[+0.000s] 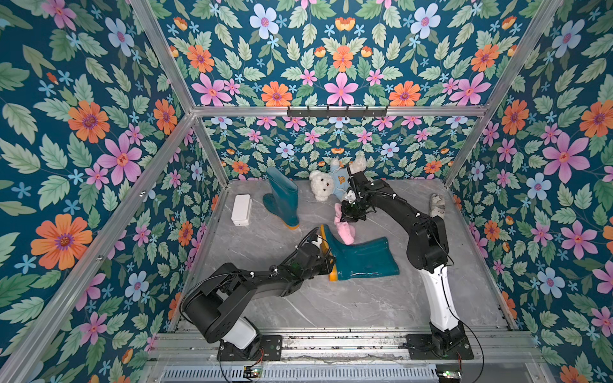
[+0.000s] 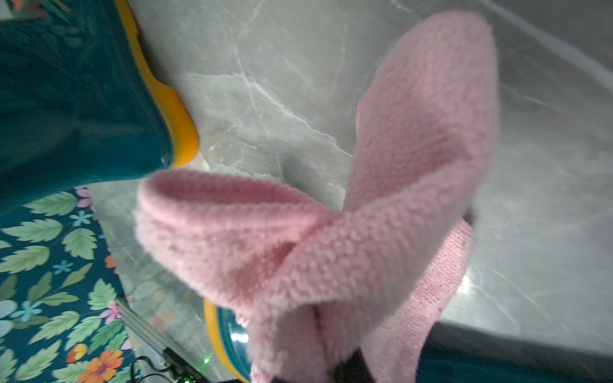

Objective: Wipe the rubber boots with a cloth
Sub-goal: Wipe the dirt off the rubber boot.

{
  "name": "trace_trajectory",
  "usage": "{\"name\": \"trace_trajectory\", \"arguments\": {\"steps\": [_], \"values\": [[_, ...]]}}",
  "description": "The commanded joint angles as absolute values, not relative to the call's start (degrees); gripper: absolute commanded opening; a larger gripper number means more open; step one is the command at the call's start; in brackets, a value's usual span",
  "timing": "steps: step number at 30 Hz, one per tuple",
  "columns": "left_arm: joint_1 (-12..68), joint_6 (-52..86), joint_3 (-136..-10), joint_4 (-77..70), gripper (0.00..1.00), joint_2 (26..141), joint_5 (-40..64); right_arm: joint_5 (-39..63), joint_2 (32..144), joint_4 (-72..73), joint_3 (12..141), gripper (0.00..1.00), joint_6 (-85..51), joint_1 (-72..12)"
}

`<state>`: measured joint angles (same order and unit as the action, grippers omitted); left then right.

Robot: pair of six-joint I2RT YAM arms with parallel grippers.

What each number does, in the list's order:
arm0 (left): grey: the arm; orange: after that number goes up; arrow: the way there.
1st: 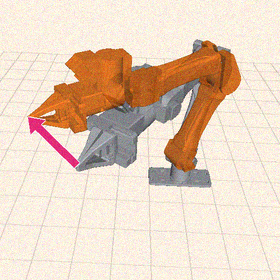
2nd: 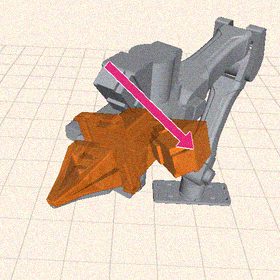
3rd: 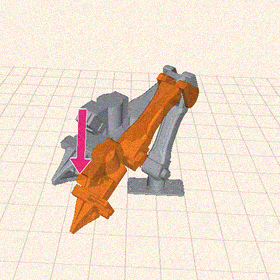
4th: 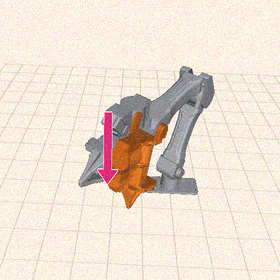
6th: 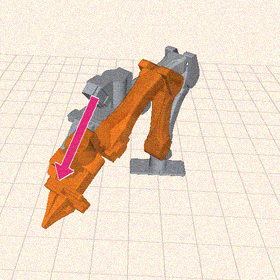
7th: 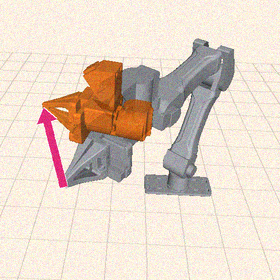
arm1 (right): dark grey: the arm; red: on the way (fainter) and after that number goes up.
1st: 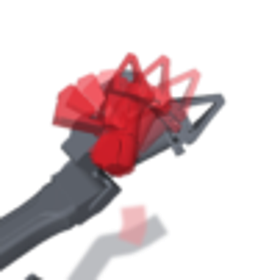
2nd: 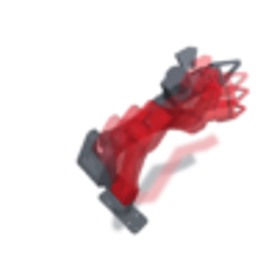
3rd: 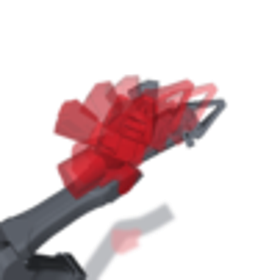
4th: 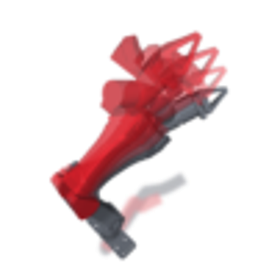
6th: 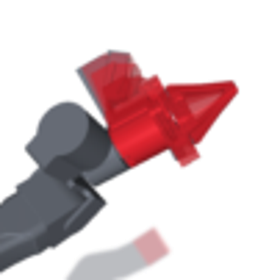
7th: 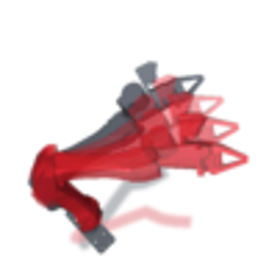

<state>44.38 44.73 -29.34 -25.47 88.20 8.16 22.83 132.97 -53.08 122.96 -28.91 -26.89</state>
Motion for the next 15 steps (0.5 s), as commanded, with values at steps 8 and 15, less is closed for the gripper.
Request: {"name": "trace_trajectory", "arguments": {"steps": [8,15], "values": [[44.33,42.71,-29.11,-6.59,0.36,90.0,6.06,33.31,134.84,-52.5,121.37,0.0,-28.0,-31.88],[44.35,42.72,-28.75,-6.59,0.36,89.45,5.58,33.14,127.75,-49.29,107.3,0.0,-26.57,-34.05]]}}
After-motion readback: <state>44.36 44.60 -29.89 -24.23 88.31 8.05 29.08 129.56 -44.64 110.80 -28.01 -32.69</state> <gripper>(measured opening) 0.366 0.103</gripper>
